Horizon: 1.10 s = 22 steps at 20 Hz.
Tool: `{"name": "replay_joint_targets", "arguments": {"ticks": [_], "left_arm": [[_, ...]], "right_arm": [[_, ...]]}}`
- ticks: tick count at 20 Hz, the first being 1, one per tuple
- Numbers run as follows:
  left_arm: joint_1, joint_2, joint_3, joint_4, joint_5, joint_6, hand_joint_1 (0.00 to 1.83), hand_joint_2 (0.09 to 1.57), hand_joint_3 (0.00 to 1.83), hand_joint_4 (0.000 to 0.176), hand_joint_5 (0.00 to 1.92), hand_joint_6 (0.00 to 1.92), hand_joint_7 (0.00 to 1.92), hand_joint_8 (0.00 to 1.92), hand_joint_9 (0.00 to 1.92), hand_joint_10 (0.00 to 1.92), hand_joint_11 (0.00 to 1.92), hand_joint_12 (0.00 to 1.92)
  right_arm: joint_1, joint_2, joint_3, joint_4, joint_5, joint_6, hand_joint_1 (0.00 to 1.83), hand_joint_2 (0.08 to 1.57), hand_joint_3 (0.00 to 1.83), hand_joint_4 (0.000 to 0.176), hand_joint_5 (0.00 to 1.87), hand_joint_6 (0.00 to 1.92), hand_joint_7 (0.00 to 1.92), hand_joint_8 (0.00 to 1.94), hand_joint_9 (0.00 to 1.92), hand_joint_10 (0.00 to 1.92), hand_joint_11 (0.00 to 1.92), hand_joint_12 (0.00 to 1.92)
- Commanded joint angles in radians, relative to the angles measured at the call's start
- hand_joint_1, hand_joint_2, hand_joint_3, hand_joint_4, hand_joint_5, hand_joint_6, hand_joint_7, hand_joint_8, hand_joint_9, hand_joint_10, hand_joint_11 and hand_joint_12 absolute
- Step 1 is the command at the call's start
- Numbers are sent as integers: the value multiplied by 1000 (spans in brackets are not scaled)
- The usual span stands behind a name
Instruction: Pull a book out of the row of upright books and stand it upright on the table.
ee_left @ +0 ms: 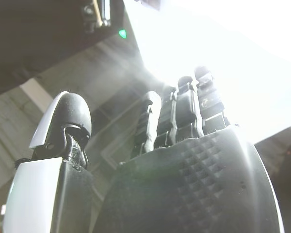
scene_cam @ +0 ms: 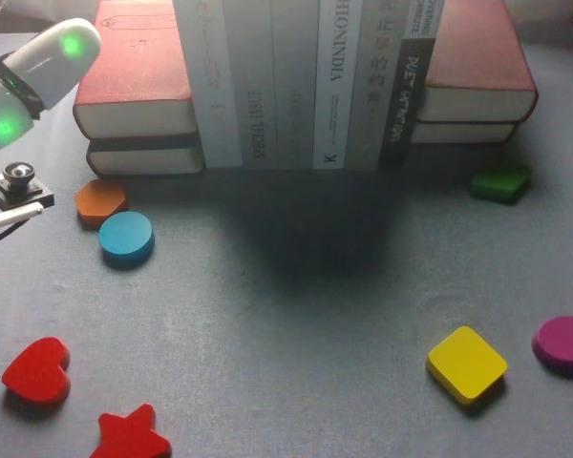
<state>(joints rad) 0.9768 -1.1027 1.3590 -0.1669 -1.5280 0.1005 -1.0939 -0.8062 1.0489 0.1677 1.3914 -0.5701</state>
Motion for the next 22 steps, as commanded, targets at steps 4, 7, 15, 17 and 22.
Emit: {"name": "replay_joint_targets", "arguments": {"ticks": [4, 7, 15, 17, 22], "left_arm": [[0, 3, 3, -27, -124, -6, 358, 1387, 7, 24, 97, 3, 0, 0, 0, 0, 0, 0], [4, 1, 4, -29, -119, -6, 330, 1387, 4, 28, 103, 3, 0, 0, 0, 0, 0, 0], [27, -2, 6, -36, -109, -6, 320, 1374, 0, 43, 133, 4, 0, 0, 0, 0, 2, 1], [35, -2, 6, -41, -109, -6, 331, 1367, 0, 50, 139, 4, 0, 0, 0, 0, 9, 4], [47, -5, 7, -49, -111, -6, 348, 1355, 0, 37, 137, 0, 0, 0, 0, 0, 14, 11]], "right_arm": [[16, -8, 0, 12, 93, 1, 374, 1381, 23, 0, 0, 0, 0, 0, 0, 0, 23, 11], [47, -8, 9, -13, 52, -4, 473, 1395, 0, 0, 0, 0, 0, 0, 0, 0, 0, 906], [323, -26, 65, -191, -226, -38, 302, 1381, 0, 24, 0, 0, 0, 0, 0, 0, 0, 41], [414, -51, 93, -249, -331, -44, 308, 1382, 0, 0, 11, 4, 0, 0, 0, 0, 0, 1], [603, -140, 165, -375, -555, -46, 217, 1350, 0, 0, 61, 22, 0, 0, 0, 0, 0, 0]]}}
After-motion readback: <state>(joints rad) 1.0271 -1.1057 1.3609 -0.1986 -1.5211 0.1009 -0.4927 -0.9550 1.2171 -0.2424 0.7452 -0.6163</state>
